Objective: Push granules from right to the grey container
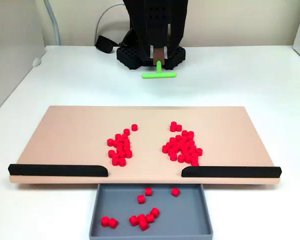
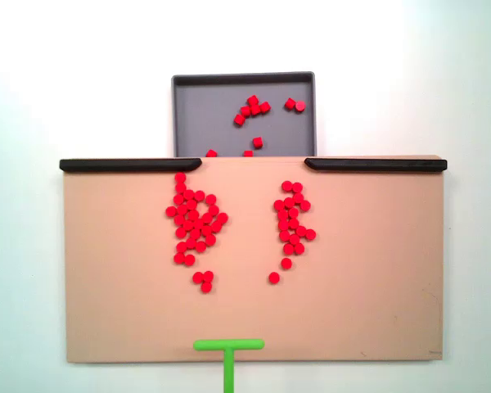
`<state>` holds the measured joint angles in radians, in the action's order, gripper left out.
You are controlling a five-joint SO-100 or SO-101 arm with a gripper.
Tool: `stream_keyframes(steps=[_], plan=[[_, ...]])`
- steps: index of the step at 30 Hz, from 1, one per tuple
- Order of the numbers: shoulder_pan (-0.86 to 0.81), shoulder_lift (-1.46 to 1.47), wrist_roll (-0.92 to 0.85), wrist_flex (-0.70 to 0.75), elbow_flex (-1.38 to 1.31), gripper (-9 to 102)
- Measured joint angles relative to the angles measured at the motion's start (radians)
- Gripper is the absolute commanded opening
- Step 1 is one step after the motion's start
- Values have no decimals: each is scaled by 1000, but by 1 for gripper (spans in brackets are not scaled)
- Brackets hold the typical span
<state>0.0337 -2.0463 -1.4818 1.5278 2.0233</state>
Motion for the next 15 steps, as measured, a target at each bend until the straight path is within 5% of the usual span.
stream_keyframes(steps=[15], plan=[[-9,0,-46,0,0,0]])
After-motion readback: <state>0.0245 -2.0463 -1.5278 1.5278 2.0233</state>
